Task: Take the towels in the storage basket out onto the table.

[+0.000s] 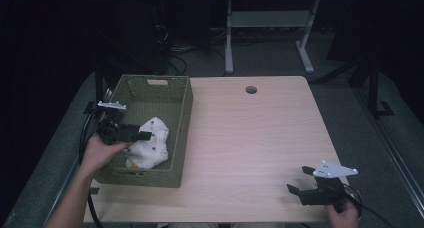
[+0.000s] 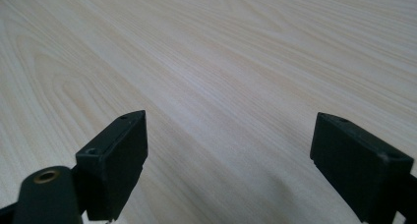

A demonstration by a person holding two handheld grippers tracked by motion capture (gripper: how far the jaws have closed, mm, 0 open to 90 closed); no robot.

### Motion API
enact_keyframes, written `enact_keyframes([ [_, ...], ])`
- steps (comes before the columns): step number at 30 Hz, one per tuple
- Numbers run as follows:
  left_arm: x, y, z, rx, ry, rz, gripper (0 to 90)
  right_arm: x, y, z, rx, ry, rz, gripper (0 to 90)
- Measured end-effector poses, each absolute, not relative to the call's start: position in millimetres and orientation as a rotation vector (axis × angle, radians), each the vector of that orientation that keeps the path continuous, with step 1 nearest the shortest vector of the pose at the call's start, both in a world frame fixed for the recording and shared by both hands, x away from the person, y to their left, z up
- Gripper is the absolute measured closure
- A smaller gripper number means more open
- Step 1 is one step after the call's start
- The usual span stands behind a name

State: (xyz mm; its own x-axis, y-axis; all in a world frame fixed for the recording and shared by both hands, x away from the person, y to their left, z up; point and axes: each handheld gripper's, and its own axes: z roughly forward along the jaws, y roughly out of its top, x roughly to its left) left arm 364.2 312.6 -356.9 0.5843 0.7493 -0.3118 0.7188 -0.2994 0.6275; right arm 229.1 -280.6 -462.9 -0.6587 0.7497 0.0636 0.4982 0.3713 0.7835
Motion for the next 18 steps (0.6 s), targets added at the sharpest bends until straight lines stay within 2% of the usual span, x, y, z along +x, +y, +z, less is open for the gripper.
enact_keyframes([
  [9, 371.2, 314.7, -366.9, 2.123, 1.288, 0.074, 25.0, 229.1, -280.7, -463.0, 1.099, 2.334, 1.175, 14.0],
  [18, 375.9, 302.4, -376.6, 2.264, 1.35, 0.079, 26.7, 228.6, -280.6, -462.8, 1.093, 2.337, 1.174, 14.0],
])
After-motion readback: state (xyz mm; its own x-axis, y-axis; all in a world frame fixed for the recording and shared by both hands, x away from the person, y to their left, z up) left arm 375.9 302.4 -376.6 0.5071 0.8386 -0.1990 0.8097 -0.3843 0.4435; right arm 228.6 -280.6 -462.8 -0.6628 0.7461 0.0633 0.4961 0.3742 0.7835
